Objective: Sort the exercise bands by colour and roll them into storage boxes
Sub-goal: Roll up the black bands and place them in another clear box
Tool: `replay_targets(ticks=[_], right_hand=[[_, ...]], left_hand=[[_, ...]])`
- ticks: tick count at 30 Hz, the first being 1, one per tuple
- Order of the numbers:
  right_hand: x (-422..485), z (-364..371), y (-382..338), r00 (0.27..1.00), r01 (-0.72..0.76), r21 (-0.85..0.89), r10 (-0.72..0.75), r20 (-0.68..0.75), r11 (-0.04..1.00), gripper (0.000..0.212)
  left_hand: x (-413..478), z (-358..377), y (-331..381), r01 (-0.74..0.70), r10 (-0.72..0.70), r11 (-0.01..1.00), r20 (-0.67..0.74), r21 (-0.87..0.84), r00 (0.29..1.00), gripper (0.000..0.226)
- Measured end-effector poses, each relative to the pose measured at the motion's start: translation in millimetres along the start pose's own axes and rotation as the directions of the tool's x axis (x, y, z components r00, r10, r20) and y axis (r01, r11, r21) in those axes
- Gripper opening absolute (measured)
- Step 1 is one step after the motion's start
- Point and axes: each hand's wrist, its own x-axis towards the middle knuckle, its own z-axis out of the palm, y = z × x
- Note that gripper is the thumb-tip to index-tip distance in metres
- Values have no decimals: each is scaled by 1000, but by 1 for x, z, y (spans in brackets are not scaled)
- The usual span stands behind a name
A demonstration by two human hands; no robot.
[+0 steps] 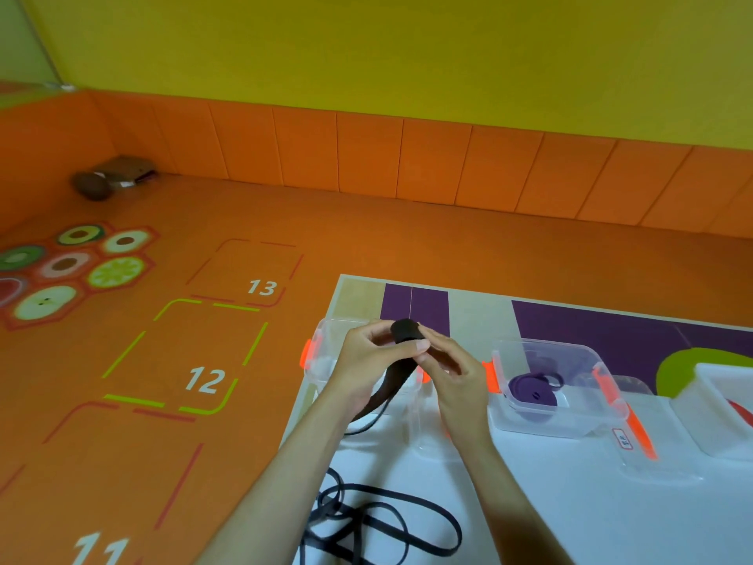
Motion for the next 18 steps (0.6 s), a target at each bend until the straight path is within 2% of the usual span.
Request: replay_targets(ticks=[4,8,13,18], right_hand=[[2,3,-2,999,-13,33,14,-35,999,28],[7,-4,-2,999,8,14,-7,-49,1000,27],[17,-15,-16,995,75,-23,-76,-59,997,29],[29,-11,-46,987,156,-31,-157,-34,987,30]], left_hand=[[-2,0,-1,-1,1,1000,21,-27,1000,38],[-5,-1,13,-67,74,977,-28,204,997,50],[3,-21,34,-198,148,897,153,396,977,41],[9,-20,58,-244,208,904,136,351,969,36]])
